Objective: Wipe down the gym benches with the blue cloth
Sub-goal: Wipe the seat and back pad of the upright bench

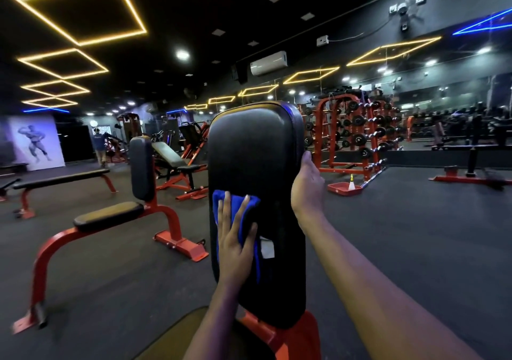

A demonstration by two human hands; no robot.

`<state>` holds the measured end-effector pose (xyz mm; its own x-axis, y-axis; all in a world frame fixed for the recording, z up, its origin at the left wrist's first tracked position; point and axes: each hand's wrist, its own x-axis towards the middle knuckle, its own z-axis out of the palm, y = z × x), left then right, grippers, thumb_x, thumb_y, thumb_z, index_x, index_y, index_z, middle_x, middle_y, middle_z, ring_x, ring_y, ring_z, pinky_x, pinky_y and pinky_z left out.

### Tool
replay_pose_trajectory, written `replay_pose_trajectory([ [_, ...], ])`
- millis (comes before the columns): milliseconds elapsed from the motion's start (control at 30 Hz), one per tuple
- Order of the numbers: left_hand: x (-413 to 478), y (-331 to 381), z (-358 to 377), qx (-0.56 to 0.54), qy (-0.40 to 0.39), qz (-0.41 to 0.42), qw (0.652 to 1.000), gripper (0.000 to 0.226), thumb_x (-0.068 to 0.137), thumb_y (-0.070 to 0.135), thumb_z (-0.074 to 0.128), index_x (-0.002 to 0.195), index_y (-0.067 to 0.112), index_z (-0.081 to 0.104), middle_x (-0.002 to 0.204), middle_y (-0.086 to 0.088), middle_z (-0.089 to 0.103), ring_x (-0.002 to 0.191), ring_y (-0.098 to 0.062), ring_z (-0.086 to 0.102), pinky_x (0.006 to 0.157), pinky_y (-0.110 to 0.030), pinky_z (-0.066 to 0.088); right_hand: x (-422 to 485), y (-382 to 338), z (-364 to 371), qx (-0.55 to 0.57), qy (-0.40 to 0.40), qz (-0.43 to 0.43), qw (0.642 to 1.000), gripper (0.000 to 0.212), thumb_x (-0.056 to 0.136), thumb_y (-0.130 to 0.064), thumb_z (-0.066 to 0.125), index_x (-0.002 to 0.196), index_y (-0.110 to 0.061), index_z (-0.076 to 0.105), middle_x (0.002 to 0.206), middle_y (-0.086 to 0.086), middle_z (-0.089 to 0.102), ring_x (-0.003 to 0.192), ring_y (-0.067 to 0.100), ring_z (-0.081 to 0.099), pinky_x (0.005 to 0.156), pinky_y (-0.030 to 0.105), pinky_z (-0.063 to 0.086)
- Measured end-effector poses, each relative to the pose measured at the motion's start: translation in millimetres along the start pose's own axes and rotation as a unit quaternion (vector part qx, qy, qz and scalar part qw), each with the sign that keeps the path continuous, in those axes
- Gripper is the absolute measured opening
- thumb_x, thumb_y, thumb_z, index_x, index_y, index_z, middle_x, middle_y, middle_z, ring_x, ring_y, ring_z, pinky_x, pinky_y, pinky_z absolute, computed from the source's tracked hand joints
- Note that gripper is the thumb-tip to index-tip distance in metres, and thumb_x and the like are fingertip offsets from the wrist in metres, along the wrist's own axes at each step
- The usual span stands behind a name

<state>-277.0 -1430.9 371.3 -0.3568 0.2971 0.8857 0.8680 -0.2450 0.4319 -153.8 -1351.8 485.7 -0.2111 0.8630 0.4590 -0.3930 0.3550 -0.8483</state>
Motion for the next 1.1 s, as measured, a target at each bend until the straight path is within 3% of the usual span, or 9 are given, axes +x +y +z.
replay_pose_trajectory([
  [100, 30, -2, -5, 0.007, 0.016, -0.016, 1.0, 0.052, 0.095, 0.043, 0.047, 0.147, 0.043, 0.035, 0.164, 0.012, 0.007, 0.151, -0.011, -0.001, 0.121, -0.041, 0.009, -3, 3, 2, -0.004, 0.017, -0.033, 0.999, 0.051, 0.103, -0.052, 0.032, 0.139, -0.023, 0.054, 0.129, -0.007, 0.064, 0.124, 0.01, 0.054, 0.099, 0.024, 0.041],
  [200, 97, 1, -11, 0.012, 0.059, -0.062, 0.996, 0.054, 0.097, 0.043, 0.044, 0.149, 0.044, 0.031, 0.164, 0.009, 0.004, 0.151, -0.014, 0.0, 0.122, -0.046, 0.01, -3, 4, 2, -0.015, 0.044, -0.074, 0.996, 0.048, 0.105, -0.045, 0.034, 0.132, -0.016, 0.06, 0.097, -0.02, 0.057, 0.088, -0.009, 0.061, 0.07, 0.005, 0.038],
  [300, 160, 13, -13, 0.027, 0.063, -0.027, 0.997, 0.058, 0.098, 0.043, 0.043, 0.153, 0.039, 0.024, 0.164, 0.004, 0.002, 0.15, -0.016, 0.0, 0.122, -0.046, 0.009, -2, 7, 5, -0.024, 0.07, -0.095, 0.993, 0.043, 0.105, -0.041, 0.037, 0.092, -0.02, 0.072, 0.062, -0.006, 0.061, 0.056, 0.007, 0.056, 0.063, 0.03, 0.046],
  [367, 174, 15, -10, 0.028, 0.068, -0.004, 0.997, 0.059, 0.098, 0.046, 0.042, 0.153, 0.034, 0.024, 0.164, 0.002, 0.006, 0.15, -0.015, 0.003, 0.12, -0.034, 0.007, 0, 10, 7, -0.035, 0.077, -0.103, 0.991, 0.05, 0.105, -0.039, 0.037, 0.059, -0.025, 0.049, 0.044, -0.008, 0.042, 0.044, 0.008, 0.037, 0.054, 0.039, 0.037],
  [467, 152, 4, -6, 0.019, 0.077, -0.035, 0.996, 0.066, 0.093, 0.053, 0.038, 0.152, 0.024, 0.03, 0.162, 0.0, 0.014, 0.149, -0.013, 0.007, 0.108, -0.005, -0.002, 1, 11, 6, -0.048, 0.088, -0.108, 0.989, 0.051, 0.105, -0.037, 0.037, 0.057, -0.021, 0.043, 0.042, -0.012, 0.04, 0.043, 0.004, 0.036, 0.05, 0.029, 0.03],
  [533, 130, -9, -8, 0.0, 0.078, -0.065, 0.995, 0.071, 0.09, 0.056, 0.038, 0.15, 0.019, 0.033, 0.161, -0.001, 0.019, 0.149, -0.014, 0.011, 0.107, -0.001, 0.0, -1, 9, 7, -0.056, 0.094, -0.105, 0.988, 0.05, 0.105, -0.038, 0.038, 0.063, -0.018, 0.056, 0.045, -0.011, 0.044, 0.047, 0.004, 0.041, 0.054, 0.03, 0.035],
  [667, 71, -28, -12, -0.041, 0.098, -0.116, 0.988, 0.055, 0.09, 0.038, 0.049, 0.143, 0.031, 0.034, 0.158, -0.002, 0.027, 0.147, -0.016, 0.02, 0.119, -0.022, 0.011, -3, 10, 9, -0.074, 0.099, -0.09, 0.988, 0.053, 0.103, -0.045, 0.035, 0.071, -0.011, 0.06, 0.053, -0.005, 0.047, 0.056, 0.016, 0.05, 0.062, 0.041, 0.046],
  [800, 10, -36, -17, -0.037, 0.084, -0.155, 0.984, 0.051, 0.092, 0.034, 0.051, 0.141, 0.041, 0.036, 0.157, 0.009, 0.027, 0.146, -0.007, 0.019, 0.121, -0.04, 0.017, -9, 5, 9, -0.071, 0.103, -0.088, 0.988, 0.051, 0.103, -0.043, 0.037, 0.06, -0.019, 0.049, 0.048, -0.008, 0.039, 0.05, 0.013, 0.042, 0.057, 0.038, 0.038],
  [1100, 137, 6, -21, 0.024, 0.043, -0.048, 0.998, 0.058, 0.1, 0.04, 0.044, 0.152, 0.021, 0.026, 0.159, 0.0, 0.024, 0.148, -0.019, 0.014, 0.122, -0.038, 0.01, -5, 7, 10, -0.074, 0.119, -0.086, 0.986, 0.054, 0.103, -0.04, 0.039, 0.052, -0.023, 0.036, 0.04, -0.013, 0.039, 0.044, 0.007, 0.034, 0.054, 0.037, 0.028],
])
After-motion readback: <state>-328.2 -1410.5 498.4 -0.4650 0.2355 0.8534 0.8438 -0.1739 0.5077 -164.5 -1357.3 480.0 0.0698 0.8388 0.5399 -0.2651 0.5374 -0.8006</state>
